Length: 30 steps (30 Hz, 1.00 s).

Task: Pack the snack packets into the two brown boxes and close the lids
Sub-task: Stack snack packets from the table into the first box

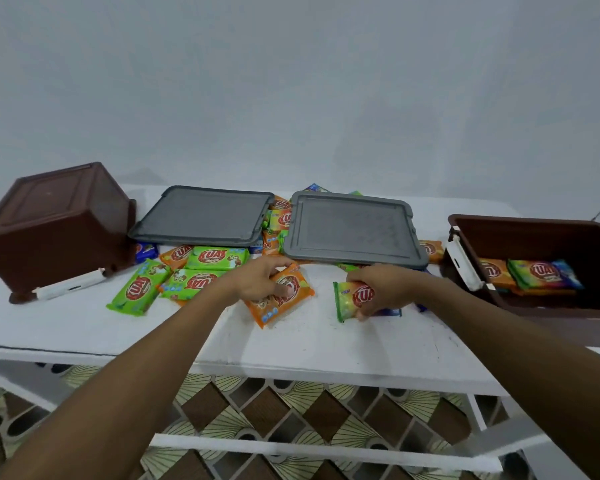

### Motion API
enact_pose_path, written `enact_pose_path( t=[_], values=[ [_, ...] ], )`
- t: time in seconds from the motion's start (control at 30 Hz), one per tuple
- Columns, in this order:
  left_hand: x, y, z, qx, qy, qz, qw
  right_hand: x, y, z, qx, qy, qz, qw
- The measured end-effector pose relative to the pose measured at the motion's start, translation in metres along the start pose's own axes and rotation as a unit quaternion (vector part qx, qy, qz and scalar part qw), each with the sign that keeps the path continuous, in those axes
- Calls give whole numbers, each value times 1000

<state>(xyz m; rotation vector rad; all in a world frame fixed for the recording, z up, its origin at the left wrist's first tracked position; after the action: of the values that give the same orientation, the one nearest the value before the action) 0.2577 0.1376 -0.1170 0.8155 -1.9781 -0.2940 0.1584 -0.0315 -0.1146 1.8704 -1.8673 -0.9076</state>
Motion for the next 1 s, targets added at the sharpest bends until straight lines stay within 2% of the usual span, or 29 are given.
enact_pose_path(
  t=[0.13,0.33,0.43,0.53,0.7,0.8,0.9,1.0],
  values=[
    [42,-2,-2,-42,81,44,995,10,42,-36,28,-31,-58,997],
    [158,-25,-8,-44,91,122,987,85,139,-88,112,-161,-79,977],
    [228,-42,10,-64,54,150,985,144,177,-87,110,-235,-62,964],
    [293,-64,41,-96,21,176,980,208,199,-69,77,-261,-20,962],
    [369,-119,108,-172,-67,173,967,290,201,-32,12,-192,42,980],
    [364,-159,151,-226,-124,109,960,306,193,-7,-42,-167,36,984],
    [342,-181,192,-278,-198,51,938,304,179,20,-107,-97,18,989],
    [327,-191,211,-263,-302,33,916,307,164,41,-134,-39,19,990]
  ],
)
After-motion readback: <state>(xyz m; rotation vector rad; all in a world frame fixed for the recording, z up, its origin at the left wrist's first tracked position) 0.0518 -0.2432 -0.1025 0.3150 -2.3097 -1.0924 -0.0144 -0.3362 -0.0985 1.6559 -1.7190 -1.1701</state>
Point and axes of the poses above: each hand's wrist, its own y-axis away from the middle knuckle, its own z-axis out of the palm, x = y × z, the point moved 9 cm from there along -y, towards the middle knuckle, and after that the axes turned 14 degrees about -x, right-handed, at the moved point
